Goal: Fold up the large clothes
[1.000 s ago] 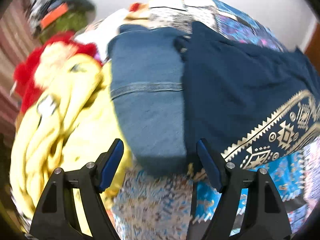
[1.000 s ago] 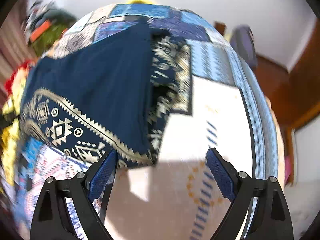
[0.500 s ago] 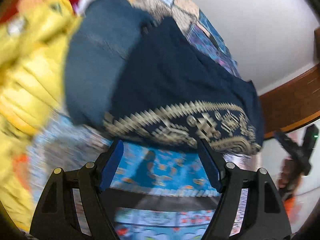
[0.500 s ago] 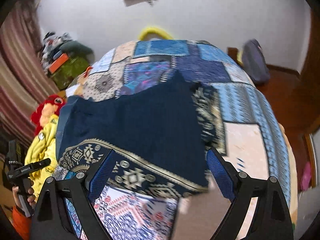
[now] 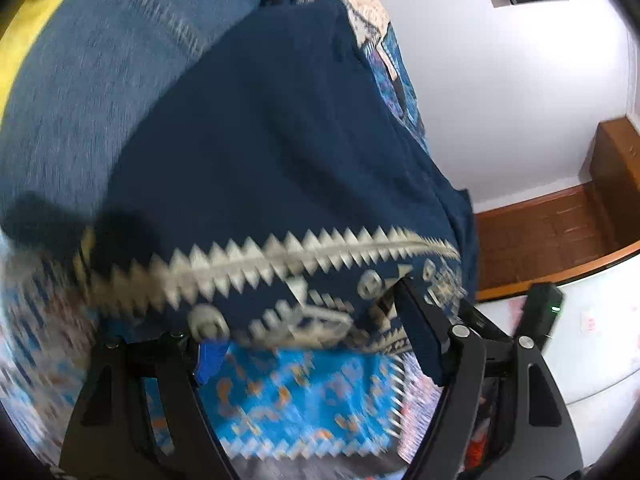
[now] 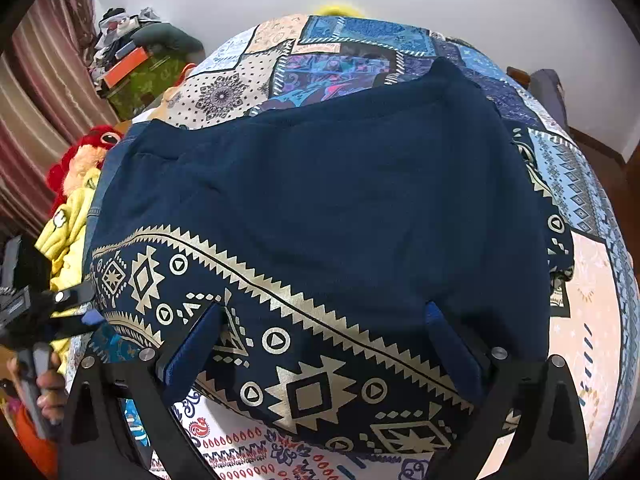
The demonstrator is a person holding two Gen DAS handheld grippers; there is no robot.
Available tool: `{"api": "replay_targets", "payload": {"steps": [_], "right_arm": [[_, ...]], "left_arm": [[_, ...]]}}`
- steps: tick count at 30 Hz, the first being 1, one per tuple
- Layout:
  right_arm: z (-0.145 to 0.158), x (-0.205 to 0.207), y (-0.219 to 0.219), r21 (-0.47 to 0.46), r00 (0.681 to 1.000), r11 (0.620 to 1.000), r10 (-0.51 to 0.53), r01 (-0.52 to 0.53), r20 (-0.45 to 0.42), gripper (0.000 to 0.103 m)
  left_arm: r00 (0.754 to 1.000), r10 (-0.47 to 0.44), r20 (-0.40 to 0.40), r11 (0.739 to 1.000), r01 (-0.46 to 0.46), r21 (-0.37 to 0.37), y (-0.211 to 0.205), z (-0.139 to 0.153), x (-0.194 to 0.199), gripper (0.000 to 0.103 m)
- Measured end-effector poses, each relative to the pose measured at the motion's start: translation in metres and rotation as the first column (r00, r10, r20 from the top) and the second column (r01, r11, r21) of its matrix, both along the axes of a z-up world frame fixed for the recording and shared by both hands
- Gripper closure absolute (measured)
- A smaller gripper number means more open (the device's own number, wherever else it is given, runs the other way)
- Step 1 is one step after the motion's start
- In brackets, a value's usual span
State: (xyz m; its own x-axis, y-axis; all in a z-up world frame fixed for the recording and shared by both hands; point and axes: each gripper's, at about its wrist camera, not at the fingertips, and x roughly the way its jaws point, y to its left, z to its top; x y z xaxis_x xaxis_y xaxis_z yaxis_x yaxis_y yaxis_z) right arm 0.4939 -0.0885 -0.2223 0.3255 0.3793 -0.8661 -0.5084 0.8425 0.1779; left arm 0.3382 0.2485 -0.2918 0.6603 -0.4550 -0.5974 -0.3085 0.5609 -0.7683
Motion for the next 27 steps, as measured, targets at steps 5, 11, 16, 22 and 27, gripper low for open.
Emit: {"api": "replay_targets", "payload": {"steps": [5,11,16,22,27], "right_arm": [[-0.001,0.001,0.001,0.001,1.000,1.000,0.008,-0.008,-0.004,0.001],[0.001,0.006,0.000,0.005,0.999,1.000,-0.002,0.002,-0.050,0.001],[0.003,0.008,0.000,-0.006,0.998,1.000,-0.005,0.005,-0.065,0.001],[0.033,0.011,0.014,0.031,0.999,0.999,-0.026,0.026,-0.025,0.001],[0.050,0.013,0.040,0.088,0.998,0.994,-0.064,0.062,0.020,0.001]], "left_arm": [[0.998,0.039,0.052,0.971,-0.050,0.232,-0.017,0.026,0.019,0.034],[0.966,0.221,0.134,0.884,-0.256,0.392,-0.014,0.058,0.036,0.036],[0.961,0.268,0.065,0.904,-0.274,0.329,0.010,0.045,0.052,0.076],[0.976,0.174,0.133,0.898,-0.213,0.385,0.015,0.072,0.023,0.089],[0.956,0.184,0.229,0.871,-0.267,0.413,0.022,0.125,0.011,0.091]]}}
